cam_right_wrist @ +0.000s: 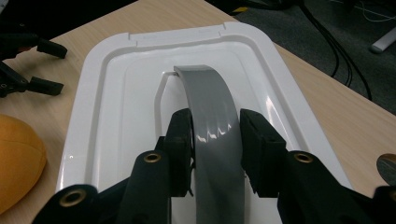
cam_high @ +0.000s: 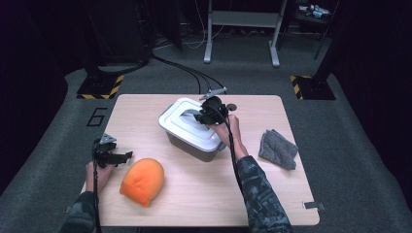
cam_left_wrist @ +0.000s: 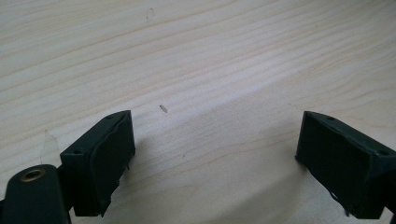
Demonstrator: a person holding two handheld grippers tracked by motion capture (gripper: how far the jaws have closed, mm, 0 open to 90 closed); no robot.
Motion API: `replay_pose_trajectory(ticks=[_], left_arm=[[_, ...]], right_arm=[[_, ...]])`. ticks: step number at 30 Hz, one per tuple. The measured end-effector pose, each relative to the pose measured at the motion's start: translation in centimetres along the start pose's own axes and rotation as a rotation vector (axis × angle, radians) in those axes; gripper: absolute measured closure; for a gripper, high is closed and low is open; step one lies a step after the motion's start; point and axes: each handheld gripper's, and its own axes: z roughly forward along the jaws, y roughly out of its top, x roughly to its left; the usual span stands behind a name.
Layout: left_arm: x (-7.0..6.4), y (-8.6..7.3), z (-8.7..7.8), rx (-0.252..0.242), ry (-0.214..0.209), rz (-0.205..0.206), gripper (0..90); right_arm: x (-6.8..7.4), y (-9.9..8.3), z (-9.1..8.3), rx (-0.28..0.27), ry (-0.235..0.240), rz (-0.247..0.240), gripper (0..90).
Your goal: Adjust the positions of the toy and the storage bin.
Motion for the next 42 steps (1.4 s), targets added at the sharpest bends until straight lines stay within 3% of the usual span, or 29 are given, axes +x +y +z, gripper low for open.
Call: replay_pose_trajectory(ticks=[19, 23, 25, 26, 28, 33, 37, 42], left_arm=[[0.0, 0.0, 0.0, 0.000, 0.000, 0.000, 11.1], [0.0, 0.0, 0.0, -0.001, -0.001, -0.001, 11.1], [0.0, 0.0, 0.0, 0.000, 0.000, 0.000, 11.1], [0.0, 0.0, 0.0, 0.000, 0.000, 0.000, 11.1], [0.0, 0.0, 0.0, 0.000, 0.000, 0.000, 11.1], [0.0, 0.0, 0.0, 0.003, -0.004, -0.001, 11.1], [0.0, 0.0, 0.0, 0.001, -0.001, 0.000, 11.1], [0.0, 0.0, 0.0, 0.000, 0.000, 0.000, 11.1]], right_arm=[[2.9, -1.3, -1.4, -0.001, -0.052, 0.119, 66.8], [3.0, -1.2, -1.3, -0.005, -0.054, 0.079, 65.8], [2.9, -1.0, -1.3, -0.014, -0.030, 0.079, 60.3], [2.8, -0.9, -1.3, -0.028, -0.013, 0.050, 59.7], [2.7, -0.5, -1.1, -0.020, -0.031, 0.034, 56.5], [2.4, -0.1, -0.3, -0.005, -0.017, -0.024, 61.3], [2.6, -0.2, -0.1, 0.010, -0.021, -0.014, 66.0], [2.8, -0.3, -0.1, 0.006, -0.041, 0.033, 66.9]])
